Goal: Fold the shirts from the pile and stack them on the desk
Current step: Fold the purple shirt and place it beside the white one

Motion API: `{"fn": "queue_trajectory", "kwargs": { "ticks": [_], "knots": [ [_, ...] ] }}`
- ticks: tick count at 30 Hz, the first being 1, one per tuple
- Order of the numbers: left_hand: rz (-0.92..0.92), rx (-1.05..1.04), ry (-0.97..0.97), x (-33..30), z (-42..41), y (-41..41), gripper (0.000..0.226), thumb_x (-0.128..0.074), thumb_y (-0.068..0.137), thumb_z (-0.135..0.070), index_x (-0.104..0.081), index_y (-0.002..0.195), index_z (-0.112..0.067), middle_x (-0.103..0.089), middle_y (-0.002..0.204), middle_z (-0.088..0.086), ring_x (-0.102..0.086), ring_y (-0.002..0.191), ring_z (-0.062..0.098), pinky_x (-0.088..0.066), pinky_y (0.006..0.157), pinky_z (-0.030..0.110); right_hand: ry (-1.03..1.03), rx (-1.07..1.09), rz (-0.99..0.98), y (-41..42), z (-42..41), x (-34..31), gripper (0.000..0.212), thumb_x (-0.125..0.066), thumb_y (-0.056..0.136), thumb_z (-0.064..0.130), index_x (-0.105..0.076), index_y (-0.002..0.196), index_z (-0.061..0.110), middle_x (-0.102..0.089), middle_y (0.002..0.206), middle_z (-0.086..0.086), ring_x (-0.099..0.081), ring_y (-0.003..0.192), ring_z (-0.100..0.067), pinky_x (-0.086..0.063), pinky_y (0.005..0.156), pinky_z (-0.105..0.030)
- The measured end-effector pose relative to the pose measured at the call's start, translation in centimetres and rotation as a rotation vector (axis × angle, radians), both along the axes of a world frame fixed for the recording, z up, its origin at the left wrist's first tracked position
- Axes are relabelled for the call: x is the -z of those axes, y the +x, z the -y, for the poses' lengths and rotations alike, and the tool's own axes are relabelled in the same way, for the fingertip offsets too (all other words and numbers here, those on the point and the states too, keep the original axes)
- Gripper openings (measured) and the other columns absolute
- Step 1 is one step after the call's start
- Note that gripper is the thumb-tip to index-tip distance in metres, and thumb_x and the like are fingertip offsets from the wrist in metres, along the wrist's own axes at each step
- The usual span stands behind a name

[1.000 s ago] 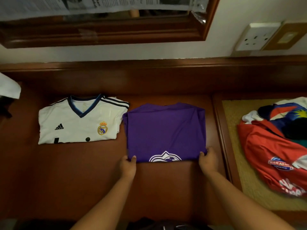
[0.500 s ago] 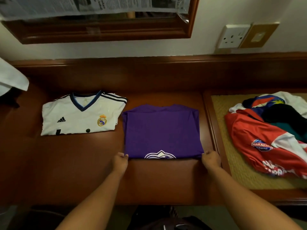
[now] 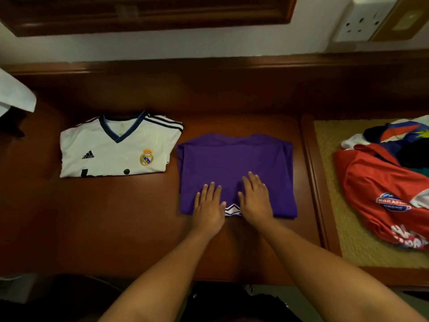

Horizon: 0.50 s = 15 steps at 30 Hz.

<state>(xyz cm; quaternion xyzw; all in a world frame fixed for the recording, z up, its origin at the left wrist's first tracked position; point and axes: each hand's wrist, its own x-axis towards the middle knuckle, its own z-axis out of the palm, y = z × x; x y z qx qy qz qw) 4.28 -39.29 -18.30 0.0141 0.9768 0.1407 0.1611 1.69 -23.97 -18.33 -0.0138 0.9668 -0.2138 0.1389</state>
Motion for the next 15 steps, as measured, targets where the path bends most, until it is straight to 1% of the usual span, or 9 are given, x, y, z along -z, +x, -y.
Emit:
{"fn": "queue_trajectory", "kwargs": {
  "ticks": [1, 3, 5, 7, 8, 10, 12, 15],
  "knots": [
    [0.007, 0.018, -0.013, 0.6, -0.2, -0.2, 0.057, -0.026, 0.103, -0.04, -0.009, 0.154, -0.02, -0.002, 0.162, 0.001, 0.004, 0.149, 0.019, 0.002, 0.119, 0.036, 0.017, -0.048, 0.018, -0.2, 0.3, 0.6, 0.055, -0.035, 0.102, 0.032, -0.02, 0.152, 0.015, -0.008, 0.162, -0.006, -0.003, 0.149, -0.023, -0.007, 0.12, -0.041],
    [0.018, 0.028, -0.03, 1.6, 0.0, -0.4, 0.058, -0.023, 0.103, -0.043, -0.002, 0.154, -0.022, 0.003, 0.162, 0.0, 0.007, 0.148, 0.019, 0.006, 0.118, 0.036, 0.065, -0.103, 0.046, -0.4, 0.2, 2.1, 0.058, -0.03, 0.103, 0.038, -0.011, 0.154, 0.018, 0.0, 0.162, -0.002, 0.004, 0.149, -0.021, -0.002, 0.12, -0.041],
    [0.019, 0.035, -0.05, 2.5, 0.9, -0.4, 0.059, -0.02, 0.102, -0.045, -0.001, 0.154, -0.023, 0.004, 0.162, 0.0, 0.007, 0.148, 0.019, 0.007, 0.117, 0.035, 0.135, -0.116, 0.067, -0.2, -1.2, 3.1, 0.062, -0.02, 0.1, 0.047, -0.006, 0.154, 0.02, 0.003, 0.162, -0.001, 0.006, 0.149, -0.021, 0.001, 0.119, -0.041],
    [0.03, 0.051, -0.088, 3.2, 2.6, -0.1, 0.06, -0.015, 0.1, -0.049, 0.001, 0.153, -0.025, 0.006, 0.161, 0.0, 0.009, 0.148, 0.018, 0.006, 0.118, 0.037, 0.201, -0.121, 0.066, 0.3, -3.6, 3.8, 0.071, -0.006, 0.092, 0.057, -0.005, 0.154, 0.022, 0.003, 0.162, 0.0, 0.005, 0.149, -0.02, 0.002, 0.118, -0.039],
    [0.024, 0.049, -0.114, 3.5, 3.6, 0.1, 0.062, -0.01, 0.098, -0.052, 0.0, 0.153, -0.026, 0.005, 0.161, 0.0, 0.008, 0.148, 0.019, 0.003, 0.118, 0.038, 0.224, -0.114, 0.061, 0.6, -5.0, 4.1, 0.075, -0.002, 0.088, 0.06, -0.006, 0.154, 0.023, 0.003, 0.162, 0.001, 0.005, 0.149, -0.021, 0.002, 0.118, -0.038],
    [0.004, 0.001, -0.151, 3.6, 6.0, 0.4, 0.067, -0.004, 0.092, -0.057, -0.005, 0.153, -0.029, 0.0, 0.161, -0.001, 0.002, 0.149, 0.021, -0.004, 0.118, 0.043, 0.246, -0.058, 0.067, 1.3, -7.9, 4.2, 0.078, -0.002, 0.086, 0.063, -0.006, 0.154, 0.026, 0.002, 0.162, 0.002, 0.003, 0.149, -0.021, -0.002, 0.118, -0.04],
    [0.031, -0.027, -0.17, 3.7, 8.0, 0.6, 0.068, -0.002, 0.09, -0.059, -0.005, 0.153, -0.032, -0.001, 0.161, -0.001, -0.002, 0.149, 0.024, -0.009, 0.117, 0.047, 0.256, 0.018, 0.091, 1.7, -10.2, 4.0, 0.079, -0.001, 0.085, 0.067, -0.005, 0.154, 0.027, 0.002, 0.162, 0.002, 0.003, 0.149, -0.023, -0.003, 0.118, -0.043],
    [0.037, -0.031, -0.165, 3.3, 8.7, 0.3, 0.072, -0.002, 0.09, -0.06, -0.007, 0.153, -0.027, -0.001, 0.162, 0.0, -0.001, 0.149, 0.026, -0.008, 0.118, 0.046, 0.232, 0.112, 0.091, 1.4, -11.2, 3.1, 0.083, -0.001, 0.085, 0.066, -0.012, 0.154, 0.022, -0.003, 0.162, -0.004, 0.0, 0.149, -0.026, -0.004, 0.119, -0.044]
  ]
}}
